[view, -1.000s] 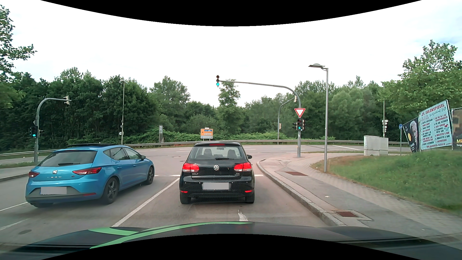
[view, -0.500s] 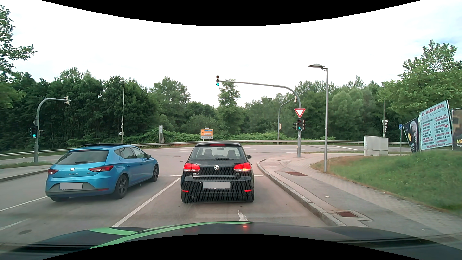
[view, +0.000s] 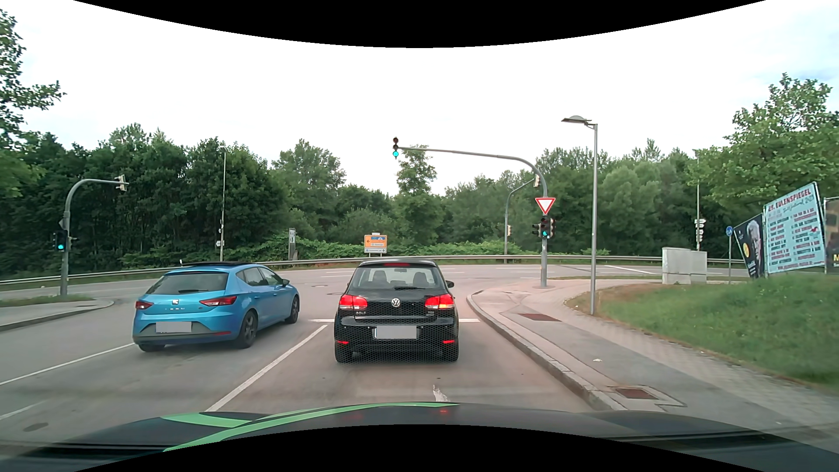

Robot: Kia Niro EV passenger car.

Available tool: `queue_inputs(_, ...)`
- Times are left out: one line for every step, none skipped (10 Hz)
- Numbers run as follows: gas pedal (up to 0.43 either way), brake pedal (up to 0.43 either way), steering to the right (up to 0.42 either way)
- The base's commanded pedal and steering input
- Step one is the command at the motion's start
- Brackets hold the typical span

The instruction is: Follow the waypoints while adhering to traffic rules and regulations

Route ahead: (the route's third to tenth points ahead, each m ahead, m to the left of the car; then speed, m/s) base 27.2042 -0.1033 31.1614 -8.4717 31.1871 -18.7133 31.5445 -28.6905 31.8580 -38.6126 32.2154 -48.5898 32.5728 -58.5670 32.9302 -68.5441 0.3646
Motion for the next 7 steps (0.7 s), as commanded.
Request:
queue_inputs(0.000, 0.000, -0.016)
queue_inputs(0.059, 0.000, -0.016)
queue_inputs(0.098, 0.000, -0.017)
queue_inputs(0.118, 0.000, -0.016)
queue_inputs(0.138, 0.000, -0.017)
queue_inputs(0.157, 0.000, -0.017)
queue_inputs(0.169, 0.000, -0.017)
